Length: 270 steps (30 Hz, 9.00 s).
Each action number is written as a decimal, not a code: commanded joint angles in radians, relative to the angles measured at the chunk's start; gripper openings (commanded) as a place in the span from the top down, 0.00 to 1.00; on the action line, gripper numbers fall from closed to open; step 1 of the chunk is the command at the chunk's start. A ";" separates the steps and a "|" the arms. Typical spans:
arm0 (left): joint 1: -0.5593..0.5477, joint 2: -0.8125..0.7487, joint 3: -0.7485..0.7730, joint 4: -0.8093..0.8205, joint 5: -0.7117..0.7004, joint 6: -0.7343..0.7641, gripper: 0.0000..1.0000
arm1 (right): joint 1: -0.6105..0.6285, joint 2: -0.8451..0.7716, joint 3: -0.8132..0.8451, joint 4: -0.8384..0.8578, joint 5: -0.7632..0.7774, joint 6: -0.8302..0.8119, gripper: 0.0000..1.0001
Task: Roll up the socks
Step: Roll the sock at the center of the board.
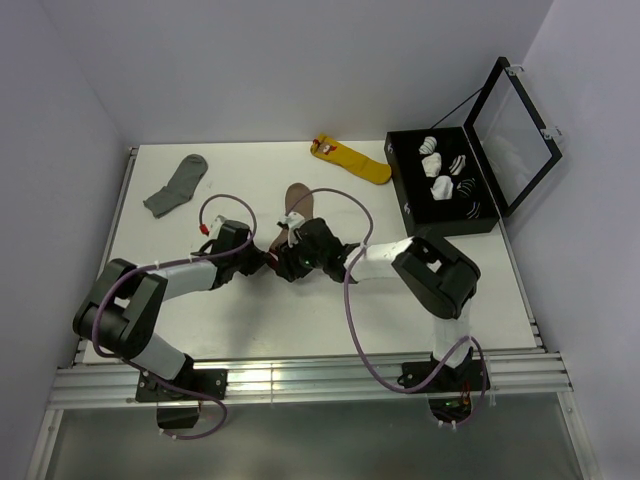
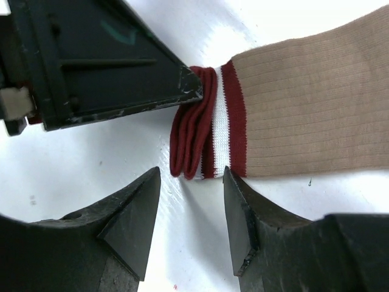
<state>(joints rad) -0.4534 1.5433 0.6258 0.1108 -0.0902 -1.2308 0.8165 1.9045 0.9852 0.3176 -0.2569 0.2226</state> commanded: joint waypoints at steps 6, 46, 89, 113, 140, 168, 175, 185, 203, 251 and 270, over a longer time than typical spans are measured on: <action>-0.004 0.035 0.009 -0.109 -0.026 0.037 0.79 | 0.068 -0.081 -0.048 0.129 0.195 -0.138 0.49; -0.004 0.047 0.038 -0.165 -0.023 0.067 0.81 | -0.036 0.028 -0.037 0.152 0.002 0.026 0.89; -0.002 0.077 0.158 -0.318 -0.080 0.090 0.81 | 0.099 0.114 0.161 -0.370 0.304 -0.154 0.63; 0.025 -0.181 0.054 -0.298 -0.192 -0.024 0.48 | 0.061 0.215 0.360 -0.612 0.007 0.001 1.00; -0.025 -0.302 -0.164 -0.066 -0.071 -0.032 0.34 | -0.160 0.340 0.365 -0.439 -0.553 0.422 1.00; -0.060 -0.330 -0.244 -0.014 -0.151 -0.119 0.27 | -0.183 0.343 0.311 -0.328 -0.584 0.489 1.00; -0.060 -0.279 -0.288 0.087 -0.118 -0.119 0.44 | -0.183 0.346 0.306 -0.321 -0.594 0.506 1.00; -0.060 -0.221 -0.307 0.173 -0.126 -0.114 0.50 | -0.185 0.350 0.305 -0.293 -0.604 0.509 1.00; -0.060 -0.132 -0.259 0.123 -0.100 -0.099 0.69 | -0.183 0.315 0.306 -0.339 -0.559 0.449 0.99; -0.059 0.008 0.161 -0.402 -0.043 0.192 0.98 | 0.231 0.001 -0.086 0.296 0.347 -0.210 0.44; -0.054 -0.034 0.135 -0.384 -0.062 0.160 0.83 | 0.198 0.045 -0.040 0.184 0.209 -0.111 1.00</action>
<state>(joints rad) -0.5087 1.5341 0.7734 -0.2588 -0.1513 -1.0611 1.0363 1.9343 0.8993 0.5446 0.0902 0.0498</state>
